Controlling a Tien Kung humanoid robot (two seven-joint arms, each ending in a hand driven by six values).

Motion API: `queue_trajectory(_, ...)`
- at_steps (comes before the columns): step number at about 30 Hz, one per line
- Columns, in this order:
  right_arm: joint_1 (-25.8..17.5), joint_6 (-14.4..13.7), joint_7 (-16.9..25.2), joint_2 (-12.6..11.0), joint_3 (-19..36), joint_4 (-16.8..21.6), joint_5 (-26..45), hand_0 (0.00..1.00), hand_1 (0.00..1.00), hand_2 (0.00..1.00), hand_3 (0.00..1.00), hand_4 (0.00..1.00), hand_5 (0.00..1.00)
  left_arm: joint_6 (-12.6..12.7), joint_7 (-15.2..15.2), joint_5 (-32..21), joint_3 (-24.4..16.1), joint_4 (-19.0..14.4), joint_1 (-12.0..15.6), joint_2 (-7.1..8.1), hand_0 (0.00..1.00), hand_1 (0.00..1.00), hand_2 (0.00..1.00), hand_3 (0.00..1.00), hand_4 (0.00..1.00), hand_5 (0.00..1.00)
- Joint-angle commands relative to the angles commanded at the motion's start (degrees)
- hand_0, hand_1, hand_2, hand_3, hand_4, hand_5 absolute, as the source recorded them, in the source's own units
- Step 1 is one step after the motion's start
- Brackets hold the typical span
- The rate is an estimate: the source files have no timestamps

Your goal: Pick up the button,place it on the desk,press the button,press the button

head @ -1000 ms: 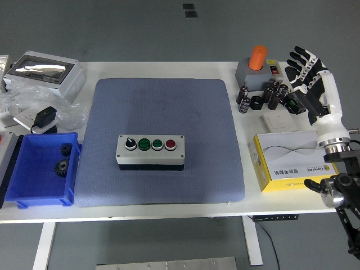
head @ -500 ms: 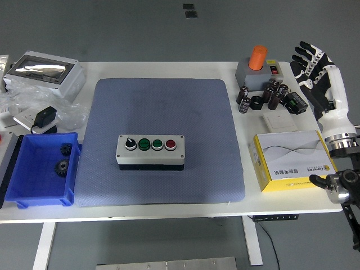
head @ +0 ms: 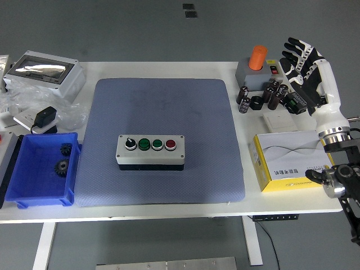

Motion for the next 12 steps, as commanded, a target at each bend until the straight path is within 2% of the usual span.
queue_trajectory(6,2.8,-2.9,-1.9,0.0,-2.7,0.3,-4.7,0.811,0.792,0.811,0.807,0.844,0.557,-0.1,0.0,-0.1,0.0,0.0,-0.2,0.12,0.657,0.620,0.617,0.734,0.882,0.564)
queue_trajectory(12,4.5,-5.8,-3.9,1.0,-5.2,0.5,-10.6,0.811,0.792,0.811,0.807,0.844,0.557,-0.4,0.2,-0.1,0.4,0.0,-1.0,1.10,0.657,0.620,0.617,0.734,0.882,0.564)
